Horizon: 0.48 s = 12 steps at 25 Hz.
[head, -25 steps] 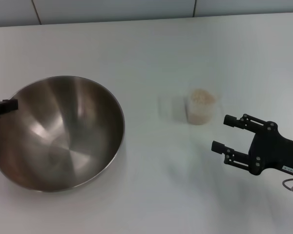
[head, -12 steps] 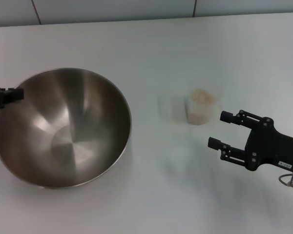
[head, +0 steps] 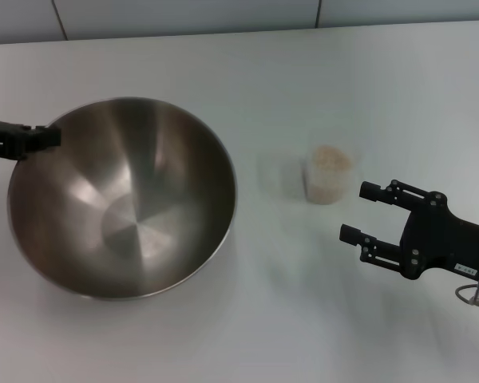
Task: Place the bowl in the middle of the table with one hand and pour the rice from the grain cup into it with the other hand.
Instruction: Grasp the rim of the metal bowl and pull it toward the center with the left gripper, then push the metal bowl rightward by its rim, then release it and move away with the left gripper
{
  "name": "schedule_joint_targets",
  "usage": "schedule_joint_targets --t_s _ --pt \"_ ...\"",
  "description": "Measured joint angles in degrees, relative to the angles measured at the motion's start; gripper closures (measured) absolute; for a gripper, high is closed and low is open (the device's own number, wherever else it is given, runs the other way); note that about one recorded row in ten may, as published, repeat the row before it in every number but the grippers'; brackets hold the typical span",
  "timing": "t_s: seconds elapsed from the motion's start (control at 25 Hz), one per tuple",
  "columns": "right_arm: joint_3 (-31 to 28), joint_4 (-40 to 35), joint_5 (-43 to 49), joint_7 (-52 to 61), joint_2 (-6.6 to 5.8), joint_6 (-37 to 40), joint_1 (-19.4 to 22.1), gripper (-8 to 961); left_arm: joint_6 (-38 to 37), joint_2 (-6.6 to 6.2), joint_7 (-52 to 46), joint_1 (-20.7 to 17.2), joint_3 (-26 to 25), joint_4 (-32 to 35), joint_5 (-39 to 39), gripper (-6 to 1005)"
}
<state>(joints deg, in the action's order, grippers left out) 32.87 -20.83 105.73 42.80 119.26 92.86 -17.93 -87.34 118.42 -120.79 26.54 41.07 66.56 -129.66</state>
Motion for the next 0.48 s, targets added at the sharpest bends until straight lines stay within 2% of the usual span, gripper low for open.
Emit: schedule_joint_targets --t_s 0.08,0.48 --pt "0.0 0.0 0.0 0.0 0.0 0.0 0.0 242 -0.4 0.04 -0.6 1.6 1.1 0.3 0.0 948" --pt "0.0 0.0 0.0 0.3 0.0 0.6 0.0 239 0.3 0.28 -0.8 3.8 5.4 -0.2 0.4 948"
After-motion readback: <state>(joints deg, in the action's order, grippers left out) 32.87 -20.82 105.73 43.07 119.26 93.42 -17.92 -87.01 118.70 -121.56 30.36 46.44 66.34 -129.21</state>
